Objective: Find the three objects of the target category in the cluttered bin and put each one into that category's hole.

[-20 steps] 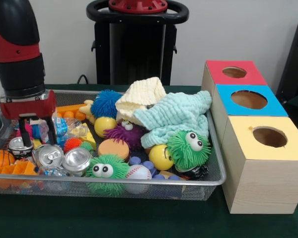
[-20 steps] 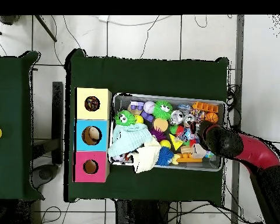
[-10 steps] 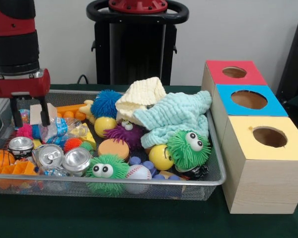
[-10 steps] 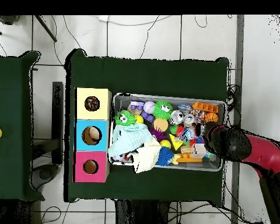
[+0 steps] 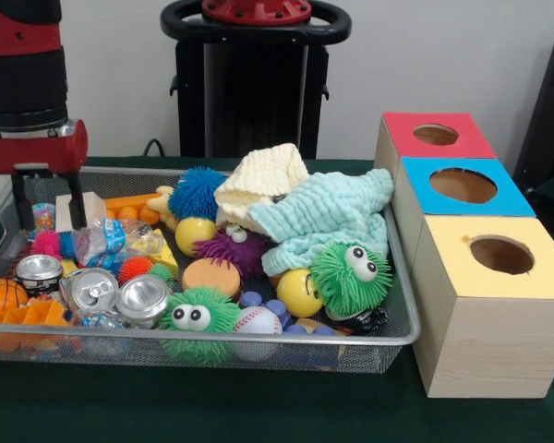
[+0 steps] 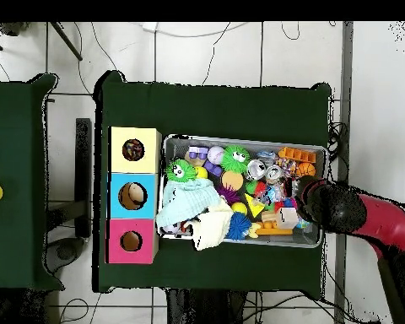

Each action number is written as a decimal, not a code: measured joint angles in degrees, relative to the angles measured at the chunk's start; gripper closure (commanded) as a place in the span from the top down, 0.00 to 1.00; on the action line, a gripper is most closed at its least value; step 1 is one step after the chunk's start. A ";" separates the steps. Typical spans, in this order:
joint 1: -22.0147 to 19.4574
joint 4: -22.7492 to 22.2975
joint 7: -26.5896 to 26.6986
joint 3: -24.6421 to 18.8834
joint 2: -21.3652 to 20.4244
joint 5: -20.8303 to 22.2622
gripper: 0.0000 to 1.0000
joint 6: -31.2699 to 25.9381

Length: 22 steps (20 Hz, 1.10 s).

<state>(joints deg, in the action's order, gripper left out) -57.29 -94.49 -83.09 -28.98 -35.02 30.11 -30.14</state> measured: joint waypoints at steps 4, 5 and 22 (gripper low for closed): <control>0.35 0.02 0.00 0.02 1.13 0.05 1.00 0.01; 0.47 0.02 0.00 0.03 1.42 0.08 1.00 0.00; 2.86 2.05 0.00 0.06 10.16 0.18 1.00 1.54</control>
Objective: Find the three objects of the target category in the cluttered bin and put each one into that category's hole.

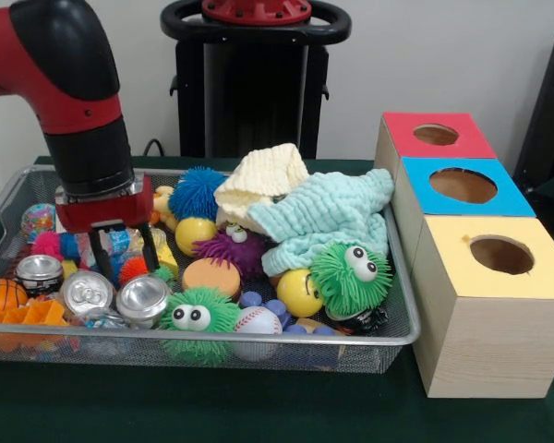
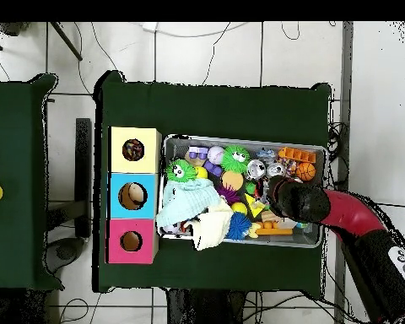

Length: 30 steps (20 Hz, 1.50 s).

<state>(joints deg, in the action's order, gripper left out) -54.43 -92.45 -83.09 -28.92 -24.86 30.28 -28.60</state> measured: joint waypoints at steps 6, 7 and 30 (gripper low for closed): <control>-0.02 0.77 0.00 0.02 1.07 0.00 1.00 -0.01; -0.01 0.90 0.00 0.01 1.05 0.00 1.00 -0.01; 1.05 0.38 0.00 0.02 -8.73 -1.68 1.00 -5.22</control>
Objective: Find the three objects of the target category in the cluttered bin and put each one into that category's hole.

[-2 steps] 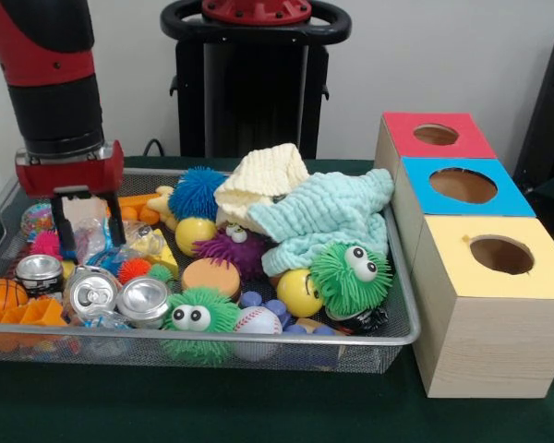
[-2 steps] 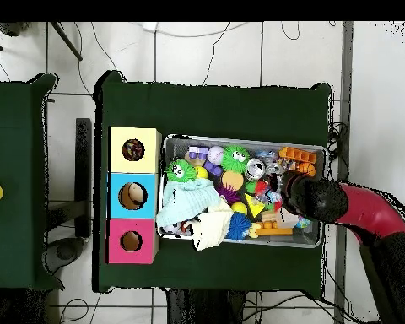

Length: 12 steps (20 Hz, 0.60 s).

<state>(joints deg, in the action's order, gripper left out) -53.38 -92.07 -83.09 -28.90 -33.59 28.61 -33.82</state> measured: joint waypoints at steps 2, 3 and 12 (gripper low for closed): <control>0.53 0.61 0.00 0.00 -0.57 -0.22 1.00 -1.01; 0.79 0.96 0.00 0.00 -0.72 -0.27 1.00 -1.42; 5.16 7.10 0.00 1.56 -0.33 -0.22 1.00 -1.84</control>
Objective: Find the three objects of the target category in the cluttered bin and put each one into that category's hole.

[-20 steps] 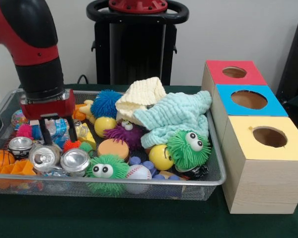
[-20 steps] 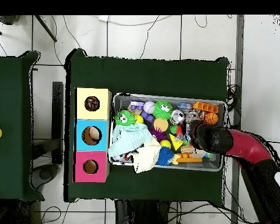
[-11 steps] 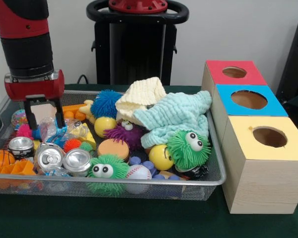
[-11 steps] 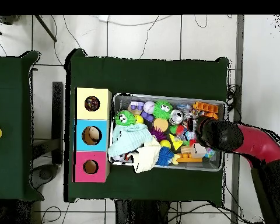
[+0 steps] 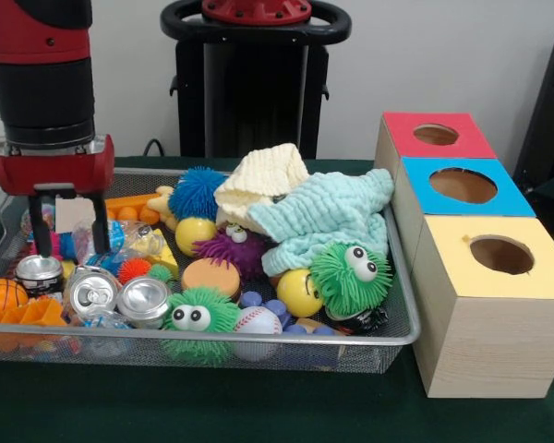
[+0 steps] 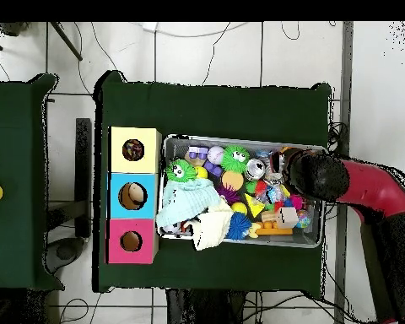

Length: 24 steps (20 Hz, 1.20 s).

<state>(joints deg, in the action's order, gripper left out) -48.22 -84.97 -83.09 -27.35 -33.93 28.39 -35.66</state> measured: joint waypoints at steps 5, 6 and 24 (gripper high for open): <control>1.42 2.15 0.00 1.45 0.52 0.00 1.00 1.24; 1.76 2.95 0.00 2.24 0.81 0.01 1.00 2.25; 4.80 4.81 0.00 13.50 1.26 1.72 1.00 3.98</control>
<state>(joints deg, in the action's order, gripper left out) -43.42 -80.16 -83.09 -13.85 -32.67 30.11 -31.69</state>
